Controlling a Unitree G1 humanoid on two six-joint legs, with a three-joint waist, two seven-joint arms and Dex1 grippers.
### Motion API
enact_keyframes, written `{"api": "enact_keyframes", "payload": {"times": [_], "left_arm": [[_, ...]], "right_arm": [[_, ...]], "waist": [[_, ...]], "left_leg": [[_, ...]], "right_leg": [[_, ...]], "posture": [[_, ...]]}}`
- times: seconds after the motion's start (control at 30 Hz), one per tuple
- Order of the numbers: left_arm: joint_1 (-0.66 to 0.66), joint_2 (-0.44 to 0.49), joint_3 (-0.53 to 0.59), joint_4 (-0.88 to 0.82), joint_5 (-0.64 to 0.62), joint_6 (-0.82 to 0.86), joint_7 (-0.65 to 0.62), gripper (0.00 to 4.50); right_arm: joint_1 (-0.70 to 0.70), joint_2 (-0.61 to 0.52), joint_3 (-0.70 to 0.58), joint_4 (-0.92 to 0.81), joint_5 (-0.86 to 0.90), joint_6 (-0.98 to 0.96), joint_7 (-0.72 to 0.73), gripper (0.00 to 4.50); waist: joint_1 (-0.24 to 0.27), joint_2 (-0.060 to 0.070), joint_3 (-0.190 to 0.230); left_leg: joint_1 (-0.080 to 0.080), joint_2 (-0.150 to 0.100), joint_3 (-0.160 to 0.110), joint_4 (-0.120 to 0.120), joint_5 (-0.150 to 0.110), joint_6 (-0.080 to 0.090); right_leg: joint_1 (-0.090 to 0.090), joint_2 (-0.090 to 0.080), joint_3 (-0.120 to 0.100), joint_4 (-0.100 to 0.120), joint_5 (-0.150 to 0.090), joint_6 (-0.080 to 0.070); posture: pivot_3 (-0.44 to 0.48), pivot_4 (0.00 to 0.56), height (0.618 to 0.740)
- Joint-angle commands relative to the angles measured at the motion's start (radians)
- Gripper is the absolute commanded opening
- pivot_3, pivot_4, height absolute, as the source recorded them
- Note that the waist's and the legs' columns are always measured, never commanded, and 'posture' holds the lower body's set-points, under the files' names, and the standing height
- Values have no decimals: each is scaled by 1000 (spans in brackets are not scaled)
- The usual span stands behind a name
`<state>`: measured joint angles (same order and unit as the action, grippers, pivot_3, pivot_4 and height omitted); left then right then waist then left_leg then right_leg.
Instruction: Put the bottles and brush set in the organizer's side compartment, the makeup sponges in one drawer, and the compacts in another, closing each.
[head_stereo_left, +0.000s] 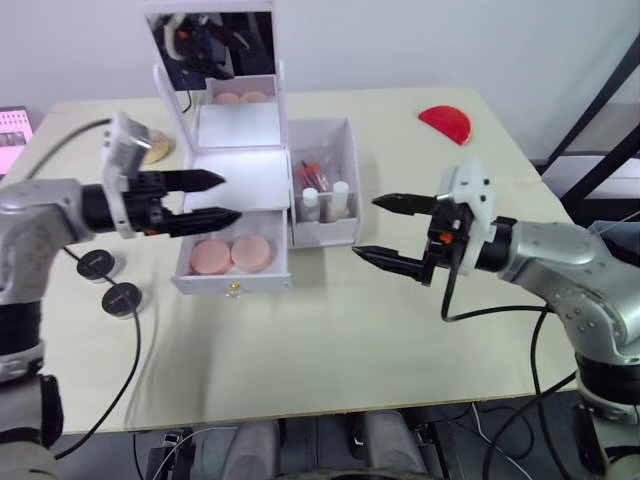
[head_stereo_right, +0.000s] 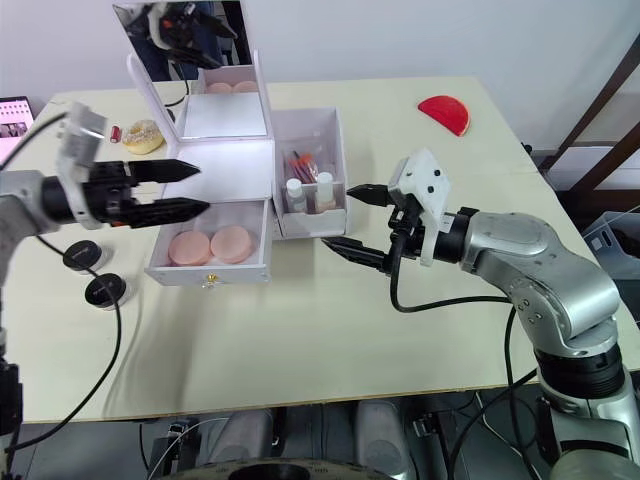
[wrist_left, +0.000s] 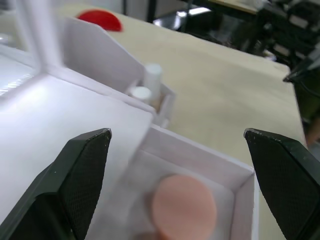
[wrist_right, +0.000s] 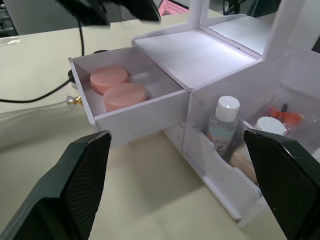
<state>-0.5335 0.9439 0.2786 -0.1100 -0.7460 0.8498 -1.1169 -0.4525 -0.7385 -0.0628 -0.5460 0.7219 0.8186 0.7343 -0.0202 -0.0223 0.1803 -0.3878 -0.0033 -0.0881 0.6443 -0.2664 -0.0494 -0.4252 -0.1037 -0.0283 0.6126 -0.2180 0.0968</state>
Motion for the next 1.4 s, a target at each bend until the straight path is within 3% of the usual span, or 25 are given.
{"api": "enact_keyframes", "payload": {"times": [0.03,0.1,0.3,0.33,0.47,0.53,0.73,1.07,1.17,1.4], "left_arm": [[94,32,163,-92,-51,50,61,3959],[185,31,256,-159,-89,91,93,3310],[464,12,514,-354,-227,218,130,198],[504,12,535,-372,-243,228,127,82],[633,25,521,-454,-242,197,100,82],[687,43,444,-510,-176,141,86,82],[691,66,266,-543,-45,24,129,82],[457,39,31,-441,60,-20,278,82],[424,52,-53,-394,156,-75,286,82],[256,-34,-148,-286,215,-90,352,82]], "right_arm": [[-4,-16,-36,-15,12,-20,14,4500],[-4,-28,-42,-4,9,-24,28,4500],[-21,-65,-47,54,-7,-45,84,4500],[-24,-68,-46,63,-8,-48,91,4500],[-33,-78,-30,90,-16,-64,125,4500],[-40,-77,-17,97,-20,-68,139,4500],[-47,-82,-17,87,-15,-62,151,4500],[-26,-64,-26,35,1,-34,97,4500],[-27,-59,-26,27,4,-31,80,4500],[-23,-48,-25,11,16,-30,54,4500]], "waist": [[1,0,0],[3,0,0],[8,-1,0],[7,0,0],[11,0,0],[10,0,0],[9,0,1],[10,0,1],[8,0,1],[13,0,1]], "left_leg": [[0,0,0,0,0,0],[0,1,0,0,0,0],[1,1,0,1,0,0],[1,1,0,1,0,0],[1,1,0,1,0,0],[1,1,1,2,0,0],[1,1,1,1,0,0],[0,1,1,1,0,0],[1,1,1,1,0,0],[0,1,1,1,0,0]], "right_leg": [[0,0,0,0,0,0],[0,1,0,0,0,0],[1,0,1,0,0,0],[1,0,1,-1,0,0],[1,1,1,-1,-1,-1],[1,1,1,-1,0,-1],[1,1,1,-1,1,-4],[0,1,1,-2,3,-5],[1,1,1,-2,3,-5],[1,2,1,-1,3,-5]], "posture": [[0,150,739],[0,150,739],[0,150,739],[0,150,739],[0,150,739],[0,150,739],[0,150,739],[0,150,739],[0,150,739],[0,150,739]]}}
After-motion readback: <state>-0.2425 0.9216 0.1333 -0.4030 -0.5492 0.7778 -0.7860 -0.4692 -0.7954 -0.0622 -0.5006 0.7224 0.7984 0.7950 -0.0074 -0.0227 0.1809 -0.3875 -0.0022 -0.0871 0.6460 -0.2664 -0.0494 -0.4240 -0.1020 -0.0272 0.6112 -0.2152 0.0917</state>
